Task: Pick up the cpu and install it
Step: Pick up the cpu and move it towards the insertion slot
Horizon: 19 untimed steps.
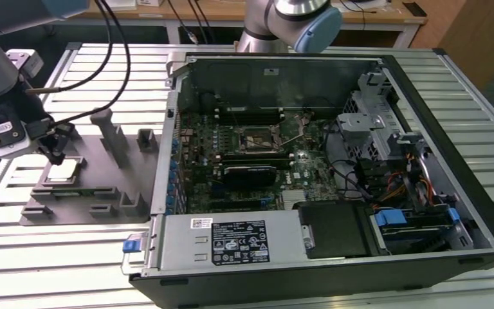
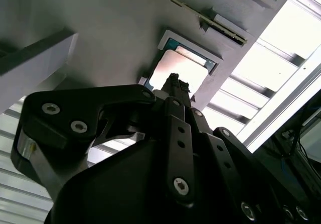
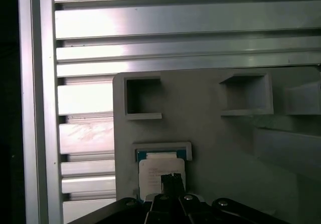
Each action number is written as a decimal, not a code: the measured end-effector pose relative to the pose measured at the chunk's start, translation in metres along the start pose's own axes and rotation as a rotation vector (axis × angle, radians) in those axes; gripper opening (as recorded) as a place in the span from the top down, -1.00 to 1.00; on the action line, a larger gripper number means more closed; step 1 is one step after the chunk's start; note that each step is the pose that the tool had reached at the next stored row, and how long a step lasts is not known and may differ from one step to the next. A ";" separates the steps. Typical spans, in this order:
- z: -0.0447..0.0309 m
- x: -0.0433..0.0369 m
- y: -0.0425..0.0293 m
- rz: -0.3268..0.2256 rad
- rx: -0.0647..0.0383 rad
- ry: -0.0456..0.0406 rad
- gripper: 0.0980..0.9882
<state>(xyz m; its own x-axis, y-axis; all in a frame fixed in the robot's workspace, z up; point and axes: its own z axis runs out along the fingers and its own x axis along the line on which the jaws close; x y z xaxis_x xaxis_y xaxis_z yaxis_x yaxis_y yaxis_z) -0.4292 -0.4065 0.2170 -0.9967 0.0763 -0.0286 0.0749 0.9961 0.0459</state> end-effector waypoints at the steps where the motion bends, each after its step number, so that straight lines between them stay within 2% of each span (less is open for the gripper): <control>1: 0.0010 0.0001 -0.0009 0.000 0.000 0.0000 0.98; 11: 0.0098 0.0016 -0.0076 0.000 0.000 -0.0001 0.98; 19: 0.0142 0.0026 -0.0094 0.000 0.000 0.0001 0.98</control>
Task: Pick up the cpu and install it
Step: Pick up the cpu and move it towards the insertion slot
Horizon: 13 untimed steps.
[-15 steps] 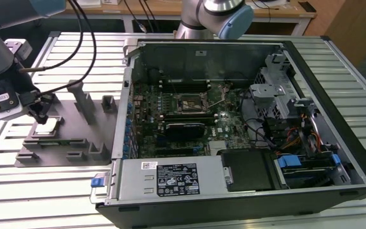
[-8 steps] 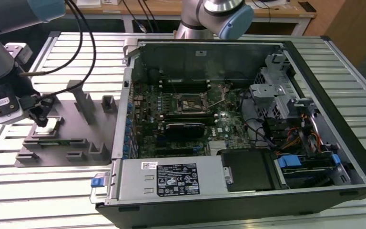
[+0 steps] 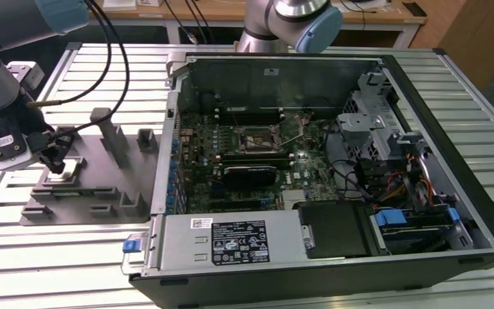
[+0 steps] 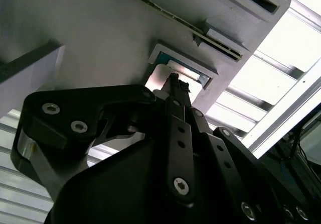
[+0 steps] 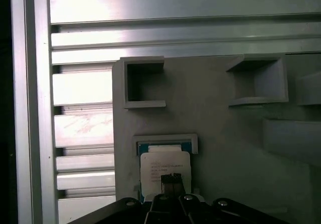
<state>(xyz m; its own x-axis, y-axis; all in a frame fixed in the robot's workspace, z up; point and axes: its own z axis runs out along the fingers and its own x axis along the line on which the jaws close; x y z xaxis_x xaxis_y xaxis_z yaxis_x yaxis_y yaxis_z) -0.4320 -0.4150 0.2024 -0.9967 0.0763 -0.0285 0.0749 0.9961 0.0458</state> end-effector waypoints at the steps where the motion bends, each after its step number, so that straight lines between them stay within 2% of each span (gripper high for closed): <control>1: 0.0000 0.0000 0.0000 0.000 0.000 0.0001 0.98; 9: 0.0002 0.0001 0.0000 0.000 0.000 -0.0001 0.96; 10: 0.0002 0.0001 0.0000 0.000 0.000 -0.0001 0.84; 11: 0.0002 0.0001 0.0000 0.000 0.000 -0.0001 0.84; 13: 0.0003 0.0001 0.0000 0.000 0.000 -0.0001 0.57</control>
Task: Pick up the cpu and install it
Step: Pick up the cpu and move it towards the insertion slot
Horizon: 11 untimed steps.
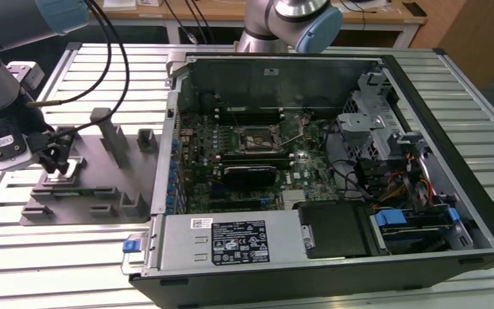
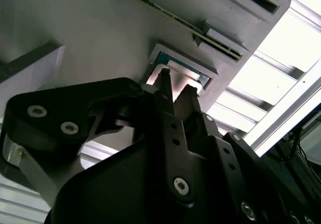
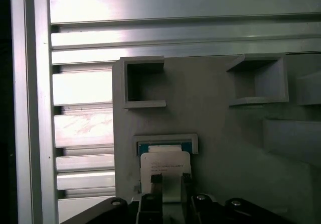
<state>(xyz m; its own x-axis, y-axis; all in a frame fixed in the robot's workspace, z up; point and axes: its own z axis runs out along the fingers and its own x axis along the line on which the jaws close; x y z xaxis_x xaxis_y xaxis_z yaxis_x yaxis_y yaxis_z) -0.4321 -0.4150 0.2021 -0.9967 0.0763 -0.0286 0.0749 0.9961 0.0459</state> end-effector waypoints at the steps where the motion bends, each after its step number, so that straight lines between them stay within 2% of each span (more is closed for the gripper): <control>1: 0.0000 0.0000 0.0000 0.000 0.000 0.0000 0.57; 2: 0.0000 0.0000 0.0000 0.000 0.000 0.0000 0.43; 3: 0.0000 0.0000 0.0000 0.000 0.000 0.0000 0.43; 5: 0.0001 0.0000 0.0000 0.000 0.000 0.0000 0.16; 6: 0.0000 0.0000 0.0000 0.000 0.000 0.0000 0.16; 8: 0.0001 0.0000 0.0000 0.000 0.000 0.0000 -0.09; 9: 0.0001 0.0000 0.0000 0.000 0.000 0.0000 -0.09; 10: 0.0001 0.0000 0.0000 0.000 0.000 0.0000 -0.23; 11: 0.0001 0.0000 0.0000 0.000 0.000 0.0000 -0.23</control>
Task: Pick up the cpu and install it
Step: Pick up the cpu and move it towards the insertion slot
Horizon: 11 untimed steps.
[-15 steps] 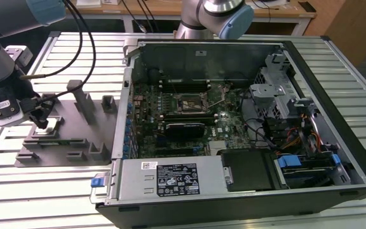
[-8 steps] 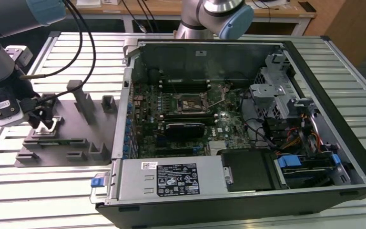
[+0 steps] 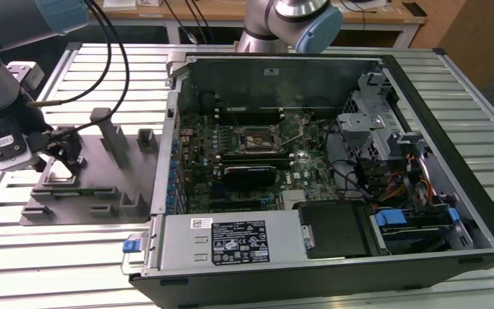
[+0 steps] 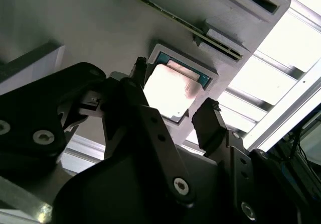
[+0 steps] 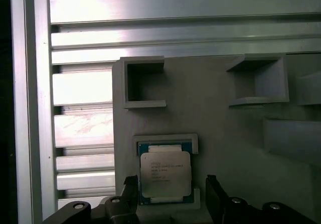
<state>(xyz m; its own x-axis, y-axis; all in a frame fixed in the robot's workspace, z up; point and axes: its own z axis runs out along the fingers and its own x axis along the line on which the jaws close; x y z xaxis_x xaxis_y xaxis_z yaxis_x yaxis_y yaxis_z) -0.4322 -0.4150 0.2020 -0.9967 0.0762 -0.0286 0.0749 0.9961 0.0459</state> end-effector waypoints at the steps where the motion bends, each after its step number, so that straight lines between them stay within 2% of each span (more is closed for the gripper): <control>1: 0.0000 0.0000 0.0000 0.000 0.000 0.0000 -0.23; 11: 0.0016 0.0001 -0.0001 0.000 0.000 -0.0001 -0.23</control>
<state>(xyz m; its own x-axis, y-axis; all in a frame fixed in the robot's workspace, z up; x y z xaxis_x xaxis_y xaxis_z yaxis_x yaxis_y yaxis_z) -0.4322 -0.4150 0.2004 -0.9967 0.0763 -0.0287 0.0749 0.9961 0.0460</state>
